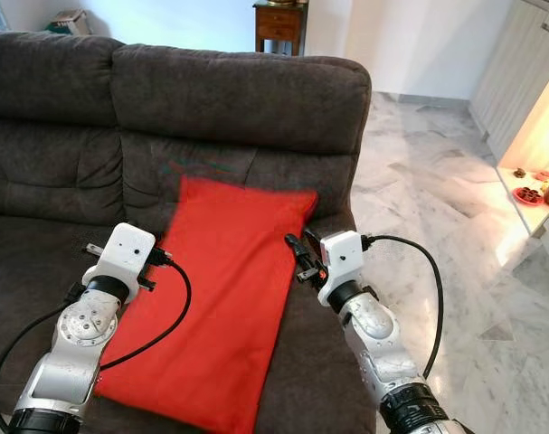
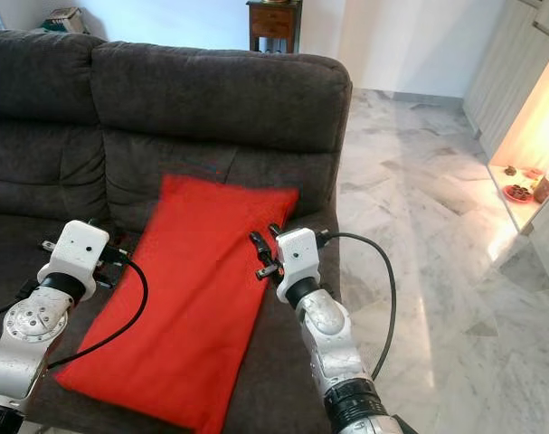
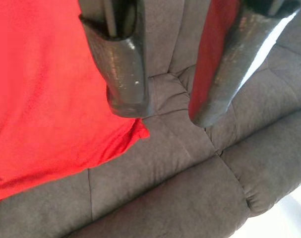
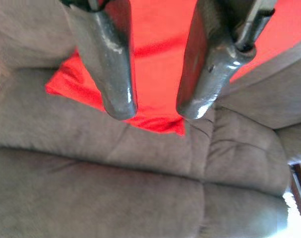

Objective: Move the pillow to the sofa from floor

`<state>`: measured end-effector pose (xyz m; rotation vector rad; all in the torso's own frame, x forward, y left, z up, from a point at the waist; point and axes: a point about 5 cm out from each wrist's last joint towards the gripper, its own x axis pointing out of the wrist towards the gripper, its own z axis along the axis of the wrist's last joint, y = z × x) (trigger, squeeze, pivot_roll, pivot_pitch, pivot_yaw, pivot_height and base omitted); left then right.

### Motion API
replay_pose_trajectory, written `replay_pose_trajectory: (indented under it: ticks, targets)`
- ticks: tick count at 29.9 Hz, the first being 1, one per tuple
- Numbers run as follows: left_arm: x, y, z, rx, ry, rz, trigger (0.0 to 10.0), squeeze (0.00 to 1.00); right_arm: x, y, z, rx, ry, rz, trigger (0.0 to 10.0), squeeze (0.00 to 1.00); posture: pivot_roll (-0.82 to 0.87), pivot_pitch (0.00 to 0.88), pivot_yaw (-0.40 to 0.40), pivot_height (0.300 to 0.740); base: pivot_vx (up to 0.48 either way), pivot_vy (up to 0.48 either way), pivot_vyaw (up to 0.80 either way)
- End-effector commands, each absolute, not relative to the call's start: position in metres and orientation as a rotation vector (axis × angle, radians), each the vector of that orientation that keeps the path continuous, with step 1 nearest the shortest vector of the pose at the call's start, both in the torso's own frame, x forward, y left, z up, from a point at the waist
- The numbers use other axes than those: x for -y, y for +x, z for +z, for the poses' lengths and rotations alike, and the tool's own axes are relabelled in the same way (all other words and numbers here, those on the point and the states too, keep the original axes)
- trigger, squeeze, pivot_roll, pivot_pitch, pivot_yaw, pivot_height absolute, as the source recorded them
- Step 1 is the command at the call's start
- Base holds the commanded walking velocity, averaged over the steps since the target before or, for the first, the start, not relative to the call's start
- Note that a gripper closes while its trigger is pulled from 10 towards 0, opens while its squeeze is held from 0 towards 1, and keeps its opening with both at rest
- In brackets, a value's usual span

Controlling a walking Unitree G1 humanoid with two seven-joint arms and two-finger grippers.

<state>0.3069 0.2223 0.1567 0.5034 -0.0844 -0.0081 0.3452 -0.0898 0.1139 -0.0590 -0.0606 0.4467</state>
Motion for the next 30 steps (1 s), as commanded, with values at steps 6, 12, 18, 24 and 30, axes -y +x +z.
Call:
replay_pose_trajectory:
  ticks: [6, 12, 18, 24, 30]
  targets:
    - [-0.256, 0.284, 0.087, -0.202, 0.412, 0.055, 10.0, 0.0, 0.156, 0.329, 0.059, -0.171, -0.042, 0.132, 10.0, 0.0, 0.13, 0.099, 0.022, 0.74, 0.0, 0.0, 0.0]
    - [-0.276, 0.261, 0.041, -0.398, 0.32, 0.099, 10.0, 0.0, 0.196, 0.294, 0.011, -0.376, 0.038, -0.084, 10.0, 0.0, 0.17, 0.083, 0.022, 0.74, 0.0, 0.0, 0.0]
    - [-0.274, 0.244, 0.0, -0.568, 0.293, 0.071, 10.0, 0.0, 0.219, 0.256, -0.025, -0.546, 0.04, -0.198, 10.0, 0.0, 0.18, 0.058, 0.012, 0.74, 0.0, 0.0, 0.0]
    - [-0.264, 0.242, -0.017, -0.648, 0.256, 0.055, 10.0, 0.0, 0.222, 0.238, -0.04, -0.624, 0.037, -0.224, 10.0, 0.0, 0.16, 0.053, 0.016, 0.74, 0.0, 0.0, 0.0]
    - [-0.253, 0.236, -0.033, -0.727, 0.196, 0.077, 10.0, 0.0, 0.223, 0.219, -0.054, -0.716, -0.009, -0.199, 10.0, 0.0, 0.13, 0.059, -0.002, 0.74, 0.0, 0.0, 0.0]
